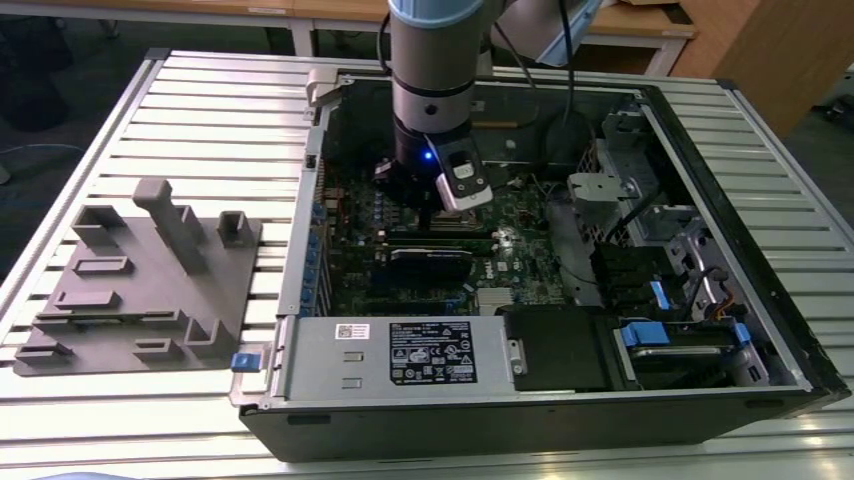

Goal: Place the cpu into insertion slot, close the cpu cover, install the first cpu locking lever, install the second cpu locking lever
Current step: 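Install the second cpu locking lever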

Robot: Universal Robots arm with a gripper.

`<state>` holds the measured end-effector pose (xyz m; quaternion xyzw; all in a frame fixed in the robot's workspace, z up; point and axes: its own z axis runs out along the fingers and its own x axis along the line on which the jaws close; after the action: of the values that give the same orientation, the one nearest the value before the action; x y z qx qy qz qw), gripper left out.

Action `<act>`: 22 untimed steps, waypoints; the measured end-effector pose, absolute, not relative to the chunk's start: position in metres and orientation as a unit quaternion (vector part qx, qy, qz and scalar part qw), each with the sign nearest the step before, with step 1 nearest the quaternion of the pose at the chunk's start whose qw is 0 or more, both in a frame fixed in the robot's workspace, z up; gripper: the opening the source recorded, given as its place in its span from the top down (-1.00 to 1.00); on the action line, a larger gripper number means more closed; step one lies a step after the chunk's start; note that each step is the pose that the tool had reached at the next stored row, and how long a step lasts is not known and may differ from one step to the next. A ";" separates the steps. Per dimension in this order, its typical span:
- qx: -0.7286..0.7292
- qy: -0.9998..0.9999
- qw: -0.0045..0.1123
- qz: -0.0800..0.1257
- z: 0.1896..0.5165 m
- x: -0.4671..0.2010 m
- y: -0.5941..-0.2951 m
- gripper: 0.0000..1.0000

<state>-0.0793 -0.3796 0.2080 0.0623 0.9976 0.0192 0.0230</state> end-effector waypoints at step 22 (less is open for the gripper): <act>0.059 0.997 0.022 0.033 0.206 -0.081 -0.386 0.79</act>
<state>-0.0813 -0.3858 0.2063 0.0588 0.9975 0.0333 0.0216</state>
